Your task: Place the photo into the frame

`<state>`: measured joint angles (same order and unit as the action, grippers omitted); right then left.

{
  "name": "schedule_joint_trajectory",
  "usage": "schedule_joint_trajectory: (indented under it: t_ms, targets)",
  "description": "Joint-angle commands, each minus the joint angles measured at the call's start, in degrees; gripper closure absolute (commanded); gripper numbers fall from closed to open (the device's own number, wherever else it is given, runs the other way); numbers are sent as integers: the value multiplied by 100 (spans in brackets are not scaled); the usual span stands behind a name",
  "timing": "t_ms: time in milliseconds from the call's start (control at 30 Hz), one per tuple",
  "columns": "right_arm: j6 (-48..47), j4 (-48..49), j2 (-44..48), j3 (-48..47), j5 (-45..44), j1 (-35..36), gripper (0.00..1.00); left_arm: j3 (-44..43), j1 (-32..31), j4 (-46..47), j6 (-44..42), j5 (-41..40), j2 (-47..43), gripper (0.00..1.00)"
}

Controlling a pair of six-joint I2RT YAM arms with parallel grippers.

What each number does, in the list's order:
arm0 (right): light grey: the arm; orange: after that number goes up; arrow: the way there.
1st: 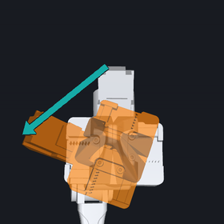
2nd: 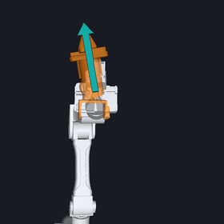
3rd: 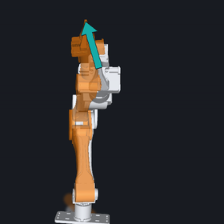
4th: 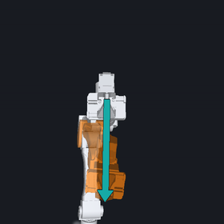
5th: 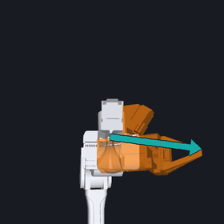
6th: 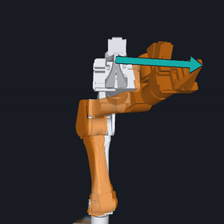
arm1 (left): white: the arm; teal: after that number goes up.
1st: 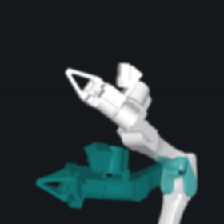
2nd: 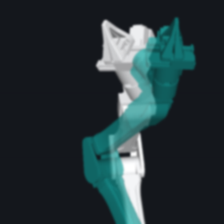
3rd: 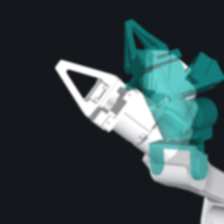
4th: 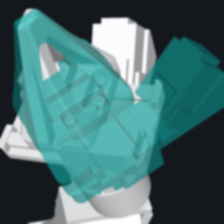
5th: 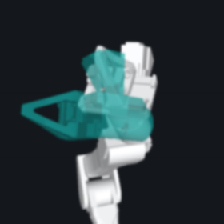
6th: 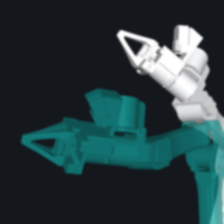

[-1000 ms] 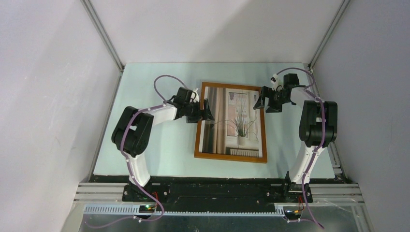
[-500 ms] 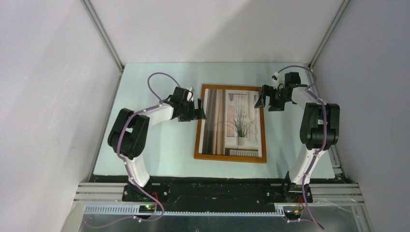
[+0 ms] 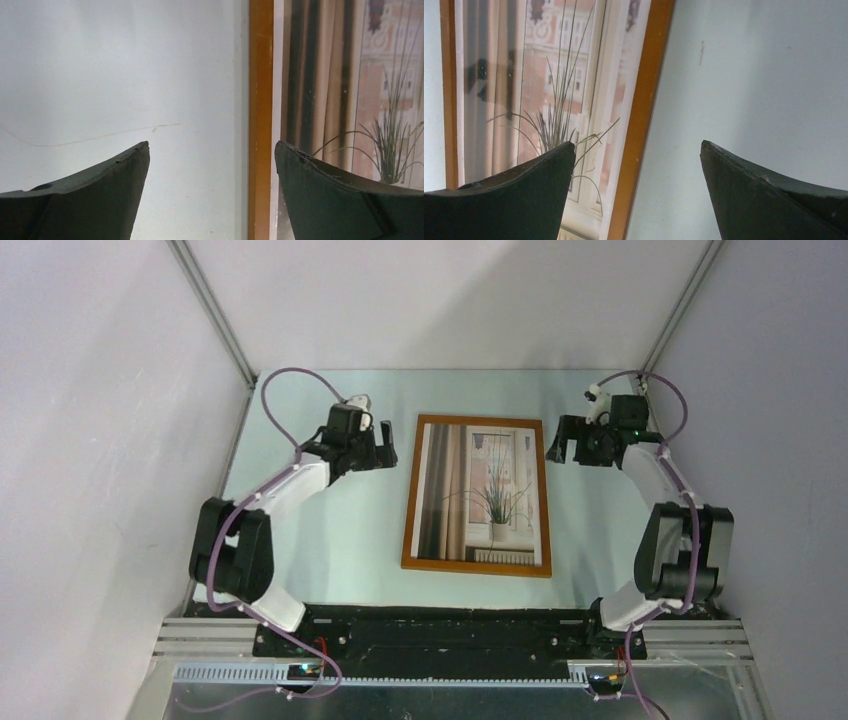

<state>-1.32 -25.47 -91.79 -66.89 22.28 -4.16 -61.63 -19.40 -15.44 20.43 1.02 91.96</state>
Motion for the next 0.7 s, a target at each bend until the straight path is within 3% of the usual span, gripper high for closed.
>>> schedule_joint_trajectory:
  t_ms: [0,300,667]
  targets:
    - [-34,472,830,421,-36,-374,1,-250,158,103,-343,-508,-647,0]
    - [-80,547,2507,1248,107,-1181,1,-11,461,175,-785,-761,-1818,0]
    - [-116,208,4234,1784,-58,-1299,0,823,625,168,-1405,-744,-3972,0]
